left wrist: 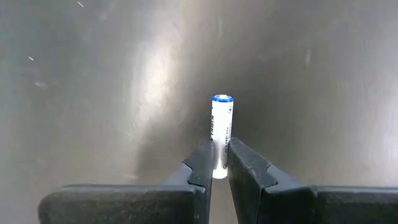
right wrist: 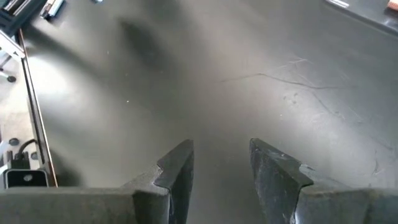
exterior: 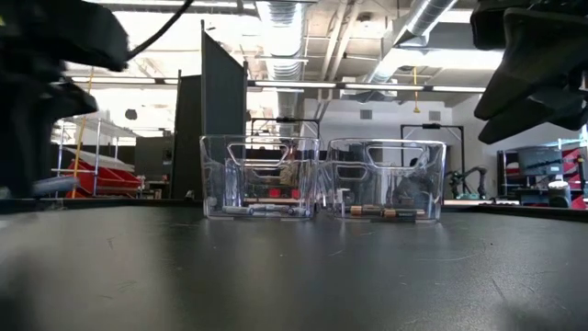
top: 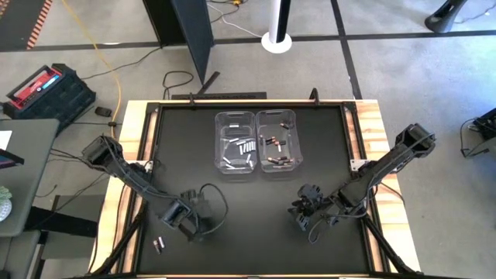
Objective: Sort batteries
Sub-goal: Put the white battery into the left transparent bin
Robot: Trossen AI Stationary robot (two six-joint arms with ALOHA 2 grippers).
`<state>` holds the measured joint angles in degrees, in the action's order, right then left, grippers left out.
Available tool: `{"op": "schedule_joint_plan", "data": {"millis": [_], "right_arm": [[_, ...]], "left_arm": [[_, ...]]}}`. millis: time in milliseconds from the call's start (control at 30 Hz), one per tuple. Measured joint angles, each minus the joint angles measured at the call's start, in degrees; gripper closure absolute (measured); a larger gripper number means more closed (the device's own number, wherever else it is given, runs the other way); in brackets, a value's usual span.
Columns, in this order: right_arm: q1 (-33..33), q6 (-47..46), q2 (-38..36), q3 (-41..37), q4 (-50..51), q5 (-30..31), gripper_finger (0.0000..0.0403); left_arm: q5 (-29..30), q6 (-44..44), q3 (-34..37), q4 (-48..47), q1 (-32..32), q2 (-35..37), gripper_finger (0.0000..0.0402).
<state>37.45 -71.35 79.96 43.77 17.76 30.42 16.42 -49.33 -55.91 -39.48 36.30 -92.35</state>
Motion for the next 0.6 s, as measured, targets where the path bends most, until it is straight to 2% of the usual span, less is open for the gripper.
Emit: {"op": "schedule_joint_plan", "data": {"millis": [300, 467, 600], "right_arm": [[0.16, -0.21, 0.00, 0.00, 0.00, 0.01, 0.0230], [0.16, -1.27, 0.00, 0.00, -0.03, -0.01, 0.0230], [-0.10, -3.57, 0.00, 0.00, -0.07, -0.01, 0.0230]], "left_arm": [[0.07, 4.08, -3.03, -0.14, -12.14, 0.06, 0.0371], [-4.53, 16.73, -9.14, -0.36, -21.16, 0.06, 0.0371], [-5.67, 26.73, -16.25, -2.57, -28.73, 0.08, 0.0371]]}}
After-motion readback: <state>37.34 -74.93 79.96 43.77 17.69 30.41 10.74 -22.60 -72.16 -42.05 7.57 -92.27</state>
